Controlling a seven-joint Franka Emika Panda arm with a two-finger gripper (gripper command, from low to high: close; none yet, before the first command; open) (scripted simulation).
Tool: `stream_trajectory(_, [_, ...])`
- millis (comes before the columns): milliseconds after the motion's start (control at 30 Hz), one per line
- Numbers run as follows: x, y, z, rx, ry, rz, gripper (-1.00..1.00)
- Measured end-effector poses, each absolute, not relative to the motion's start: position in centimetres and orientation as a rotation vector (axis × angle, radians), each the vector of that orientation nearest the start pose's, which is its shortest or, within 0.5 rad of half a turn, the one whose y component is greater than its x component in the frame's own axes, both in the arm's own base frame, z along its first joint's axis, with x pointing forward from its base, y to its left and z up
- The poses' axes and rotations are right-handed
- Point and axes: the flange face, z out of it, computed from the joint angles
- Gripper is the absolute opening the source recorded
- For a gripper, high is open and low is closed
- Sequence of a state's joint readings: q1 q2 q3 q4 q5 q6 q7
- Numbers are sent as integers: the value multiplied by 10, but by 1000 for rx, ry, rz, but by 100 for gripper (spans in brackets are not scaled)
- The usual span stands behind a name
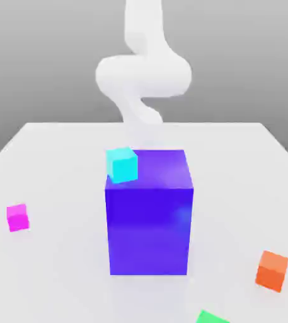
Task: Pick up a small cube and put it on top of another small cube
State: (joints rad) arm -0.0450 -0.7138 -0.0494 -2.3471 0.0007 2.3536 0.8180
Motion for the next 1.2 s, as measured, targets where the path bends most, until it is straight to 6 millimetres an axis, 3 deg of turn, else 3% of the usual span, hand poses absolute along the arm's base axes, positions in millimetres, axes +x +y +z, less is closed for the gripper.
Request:
stream_trajectory(67, [399, -82, 614, -2405, 1341, -843, 0])
stream_trajectory(167, [412, -138, 544, -2356, 1551, -718, 0])
stream_trajectory(333, [394, -223, 427, -2228, 1895, -509, 0])
stream_trajectory(500, [334, -288, 316, -2041, 2227, -296, 0])
stream_trajectory(600, [275, -319, 256, -1876, 2440, -165, 0])
stream_trajectory(700, [221, -328, 204, -1740, 2599, -39, 0])
stream_trajectory(933, [208, -328, 139, -1719, 2635, -5, 0])
stream_trajectory(967, [208, -327, 131, -1717, 2634, -3, -100])
stream_trajectory(1200, [208, -326, 129, -1716, 2634, -2, -100])
